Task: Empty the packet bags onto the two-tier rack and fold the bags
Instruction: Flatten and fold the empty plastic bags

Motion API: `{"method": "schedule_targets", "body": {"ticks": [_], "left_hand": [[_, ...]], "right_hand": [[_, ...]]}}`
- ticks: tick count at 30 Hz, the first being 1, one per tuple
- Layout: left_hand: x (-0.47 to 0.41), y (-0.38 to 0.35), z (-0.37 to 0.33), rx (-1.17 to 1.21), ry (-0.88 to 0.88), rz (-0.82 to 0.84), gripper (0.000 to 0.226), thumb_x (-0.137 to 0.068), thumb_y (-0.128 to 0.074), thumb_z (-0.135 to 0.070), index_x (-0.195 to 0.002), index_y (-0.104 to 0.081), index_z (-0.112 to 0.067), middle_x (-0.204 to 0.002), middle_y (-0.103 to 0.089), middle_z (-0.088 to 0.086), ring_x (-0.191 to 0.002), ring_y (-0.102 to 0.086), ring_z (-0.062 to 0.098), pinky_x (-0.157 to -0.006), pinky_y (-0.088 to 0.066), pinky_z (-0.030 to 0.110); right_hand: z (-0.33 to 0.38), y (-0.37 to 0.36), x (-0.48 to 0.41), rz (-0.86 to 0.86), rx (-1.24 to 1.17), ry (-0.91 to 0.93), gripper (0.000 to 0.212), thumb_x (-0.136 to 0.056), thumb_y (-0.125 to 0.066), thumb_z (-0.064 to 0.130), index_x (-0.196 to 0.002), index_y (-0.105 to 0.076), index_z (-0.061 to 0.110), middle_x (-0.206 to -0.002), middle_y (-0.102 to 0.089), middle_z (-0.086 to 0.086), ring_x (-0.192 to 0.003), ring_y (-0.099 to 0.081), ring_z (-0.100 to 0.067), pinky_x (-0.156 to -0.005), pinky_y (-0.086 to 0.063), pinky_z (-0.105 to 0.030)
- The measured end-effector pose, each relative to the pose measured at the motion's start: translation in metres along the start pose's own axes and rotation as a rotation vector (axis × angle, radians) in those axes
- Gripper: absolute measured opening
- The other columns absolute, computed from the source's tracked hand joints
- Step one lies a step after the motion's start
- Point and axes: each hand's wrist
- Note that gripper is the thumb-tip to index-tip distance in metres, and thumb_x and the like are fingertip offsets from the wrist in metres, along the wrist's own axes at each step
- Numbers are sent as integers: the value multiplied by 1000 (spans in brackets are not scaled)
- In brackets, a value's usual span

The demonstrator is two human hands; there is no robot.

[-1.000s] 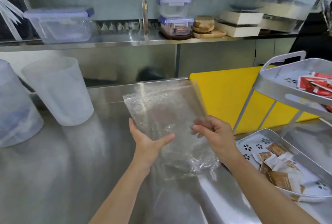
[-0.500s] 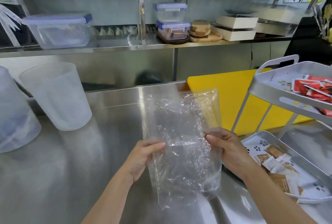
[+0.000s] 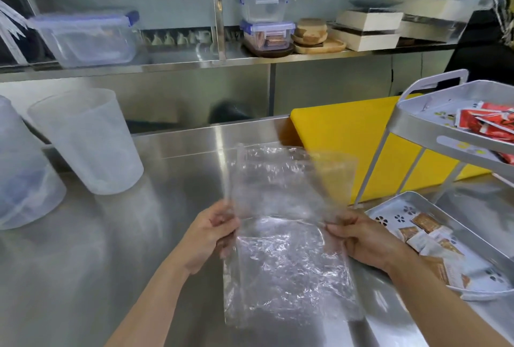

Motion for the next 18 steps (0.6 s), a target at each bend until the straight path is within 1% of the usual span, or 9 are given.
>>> {"method": "schedule_targets", "body": {"ticks": [2,3,5,7,10,12,15,16,18], "left_hand": [[-1,-1,3,-23,-34,8,53,-83,-45,18,-55,-68,-20,-54,-58,-8,-41,-41,8,-41,-35,16],[-2,-2,5,-50,-44,5,57,-77,-42,25,-48,-65,-18,-52,-58,-10,-44,-44,7,-46,-35,15],[-3,-3,6,-102,-50,7,61,-63,-32,33,-36,-57,-16,-47,-49,-10,-48,-43,5,-52,-32,16],[-5,1,7,-231,-48,58,62,-58,-28,33,-34,-56,-17,-50,-49,-9,-53,-45,7,-56,-33,18],[-7,21,7,-586,20,235,68,-78,-38,22,-48,-67,-33,-89,-60,-9,-82,-57,-1,-76,-39,5],[-8,28,7,-720,41,167,61,-89,-43,7,-62,-66,-43,-103,-58,-7,-95,-56,-1,-83,-37,3],[-6,10,0,-469,-21,-17,16,-84,-62,-16,-87,-60,-32,-103,-65,-1,-95,-60,11,-89,-44,22],[-6,1,-2,-374,-3,30,19,-77,-68,-24,-94,-59,-28,-104,-67,-1,-97,-62,9,-91,-46,24],[-5,-20,-2,-307,124,259,42,-69,-76,-27,-106,-56,-27,-105,-69,-4,-97,-64,5,-90,-48,22]], "right_hand": [[1,-5,3,-19,3,17,36,-29,-88,6,-63,-76,11,-56,-69,-4,-50,-64,-14,-48,-51,-18],[3,-8,4,-29,8,43,19,-39,-78,-3,-51,-73,11,-50,-67,-4,-47,-64,-14,-46,-50,-17],[9,-13,5,-54,28,65,34,-59,-59,-19,-39,-67,7,-44,-64,-6,-45,-64,-15,-46,-51,-17],[14,-13,6,-64,100,66,49,-68,-42,-27,-37,-64,5,-43,-63,-8,-44,-63,-15,-46,-51,-18],[30,-10,8,-1,394,73,57,-66,-30,-30,-40,-66,6,-42,-61,-4,-42,-55,-9,-41,-39,-15],[40,-7,10,51,644,41,60,-65,-30,-27,-41,-68,12,-44,-61,1,-44,-52,-6,-45,-34,-21],[46,-19,10,165,868,-21,51,-61,-36,-16,-42,-67,20,-48,-65,6,-53,-56,-4,-57,-38,-27],[46,-28,11,213,894,-37,45,-56,-38,-9,-43,-67,22,-49,-66,7,-55,-57,-4,-60,-40,-27],[45,-46,10,306,905,-53,42,-51,-39,-4,-45,-68,25,-49,-66,8,-56,-59,-2,-66,-44,-20]]}}
Point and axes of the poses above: each hand's wrist, its own x-axis away from the middle knuckle, its own y-axis out of the back of the hand, z = x × y
